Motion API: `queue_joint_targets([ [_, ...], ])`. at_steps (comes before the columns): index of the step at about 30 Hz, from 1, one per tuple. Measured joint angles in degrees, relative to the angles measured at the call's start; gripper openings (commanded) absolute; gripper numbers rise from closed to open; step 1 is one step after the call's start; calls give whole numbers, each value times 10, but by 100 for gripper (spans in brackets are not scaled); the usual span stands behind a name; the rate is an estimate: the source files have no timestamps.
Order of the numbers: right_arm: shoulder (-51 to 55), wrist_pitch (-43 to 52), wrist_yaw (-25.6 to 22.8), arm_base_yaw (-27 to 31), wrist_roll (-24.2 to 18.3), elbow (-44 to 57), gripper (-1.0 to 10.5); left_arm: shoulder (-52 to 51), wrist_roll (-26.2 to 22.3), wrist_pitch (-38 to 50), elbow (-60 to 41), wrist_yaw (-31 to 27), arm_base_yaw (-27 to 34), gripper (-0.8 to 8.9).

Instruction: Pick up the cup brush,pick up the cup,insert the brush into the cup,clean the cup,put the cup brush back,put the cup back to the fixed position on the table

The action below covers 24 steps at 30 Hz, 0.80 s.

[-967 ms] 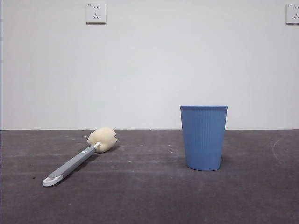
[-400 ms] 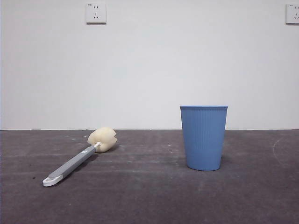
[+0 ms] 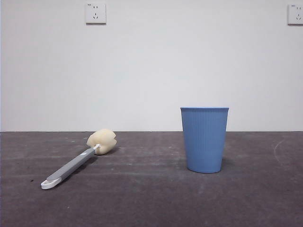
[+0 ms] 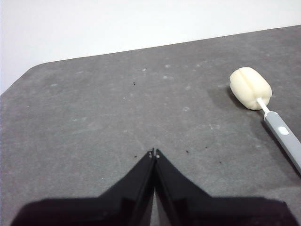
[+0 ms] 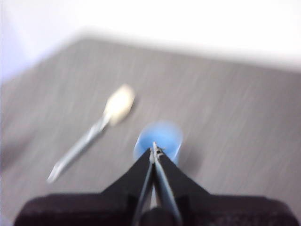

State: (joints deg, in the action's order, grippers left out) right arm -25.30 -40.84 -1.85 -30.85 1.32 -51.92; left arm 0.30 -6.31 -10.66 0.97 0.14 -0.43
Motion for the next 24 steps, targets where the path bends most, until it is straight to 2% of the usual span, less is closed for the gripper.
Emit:
queue_joint_targets([
  [4, 63, 119, -14, 36, -58, 59, 1, 0, 0, 0, 0, 0, 0, -4],
  [8, 117, 217, -16, 72, -81, 153, 1, 0, 0, 0, 0, 0, 0, -3],
  [16, 193, 357, -28, 141, -57, 370, 2, 0, 0, 0, 0, 0, 0, -3],
  [24, 223, 388, -28, 201, -38, 459, 1, 0, 0, 0, 0, 0, 0, -4],
])
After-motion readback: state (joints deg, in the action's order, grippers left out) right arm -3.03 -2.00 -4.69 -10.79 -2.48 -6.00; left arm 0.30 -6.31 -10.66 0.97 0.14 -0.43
